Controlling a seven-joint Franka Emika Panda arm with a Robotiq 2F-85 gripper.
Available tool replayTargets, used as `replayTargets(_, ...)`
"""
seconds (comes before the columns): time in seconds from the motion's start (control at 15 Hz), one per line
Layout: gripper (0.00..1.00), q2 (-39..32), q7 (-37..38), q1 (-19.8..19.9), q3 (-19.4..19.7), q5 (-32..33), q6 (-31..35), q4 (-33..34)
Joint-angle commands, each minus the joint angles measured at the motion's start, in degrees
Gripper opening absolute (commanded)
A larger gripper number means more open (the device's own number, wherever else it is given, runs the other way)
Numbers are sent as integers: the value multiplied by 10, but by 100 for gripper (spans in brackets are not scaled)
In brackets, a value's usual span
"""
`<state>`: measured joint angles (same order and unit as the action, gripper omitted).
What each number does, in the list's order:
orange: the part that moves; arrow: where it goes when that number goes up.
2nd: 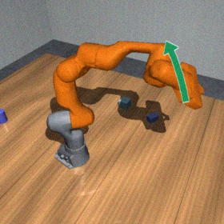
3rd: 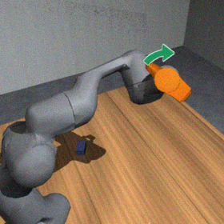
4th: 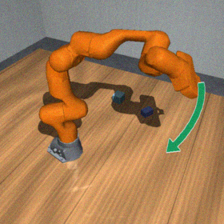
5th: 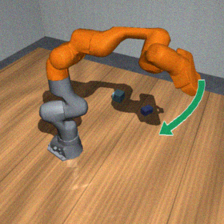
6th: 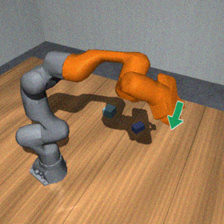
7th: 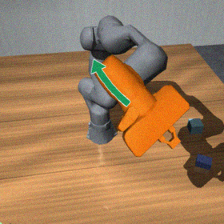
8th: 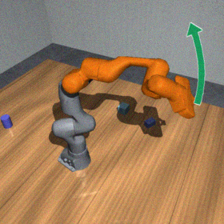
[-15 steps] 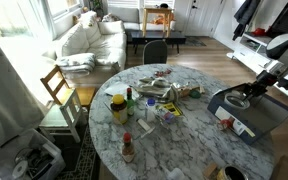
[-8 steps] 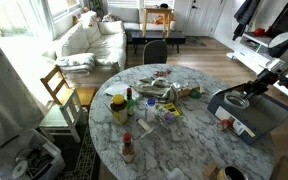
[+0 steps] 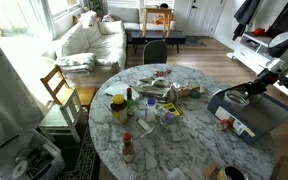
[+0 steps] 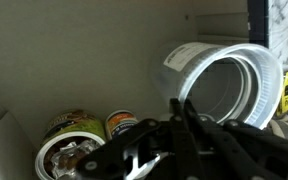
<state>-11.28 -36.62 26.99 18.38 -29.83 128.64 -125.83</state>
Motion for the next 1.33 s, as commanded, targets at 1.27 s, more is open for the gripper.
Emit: replayTargets(1.27,4,251,169,-186,-82,257,-105,-15)
